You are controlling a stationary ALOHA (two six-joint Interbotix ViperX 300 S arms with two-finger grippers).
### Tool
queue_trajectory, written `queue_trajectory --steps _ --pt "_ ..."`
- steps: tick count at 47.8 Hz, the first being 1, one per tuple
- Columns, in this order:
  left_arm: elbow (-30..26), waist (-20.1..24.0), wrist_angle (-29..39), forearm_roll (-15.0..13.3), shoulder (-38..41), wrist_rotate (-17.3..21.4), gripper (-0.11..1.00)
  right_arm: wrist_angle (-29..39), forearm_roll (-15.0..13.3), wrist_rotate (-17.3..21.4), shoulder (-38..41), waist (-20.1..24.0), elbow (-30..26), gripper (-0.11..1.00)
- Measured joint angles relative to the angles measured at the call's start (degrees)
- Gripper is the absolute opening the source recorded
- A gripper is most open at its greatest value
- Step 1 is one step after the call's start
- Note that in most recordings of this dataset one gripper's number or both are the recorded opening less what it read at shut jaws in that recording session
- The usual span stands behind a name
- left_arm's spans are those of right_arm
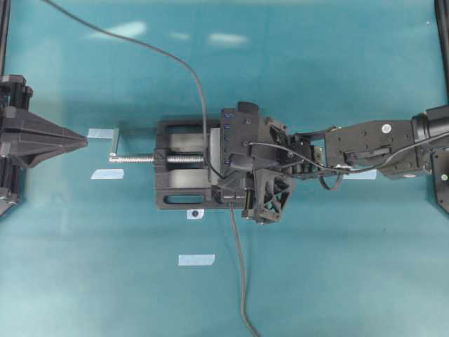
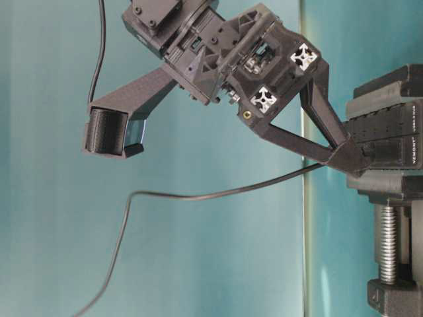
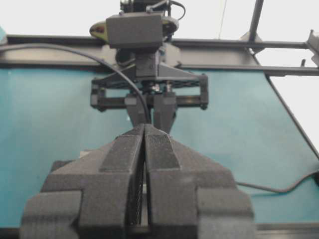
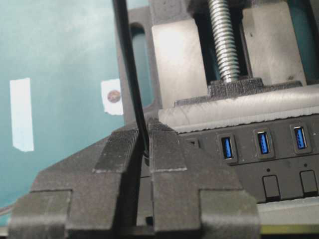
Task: Insert the USB into the front port of the fixed hub.
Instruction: 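Press the plug further into the front port with the right gripper, then open the right gripper and lift it away from the plug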
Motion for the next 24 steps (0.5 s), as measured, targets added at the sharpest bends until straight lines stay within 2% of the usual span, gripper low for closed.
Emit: queue_trajectory --steps 24 --pt "0.0 0.1 0.0 0.0 0.0 -0.1 0.0 -0.1 0.0 0.6 0.2 0.1 0.4 0.04"
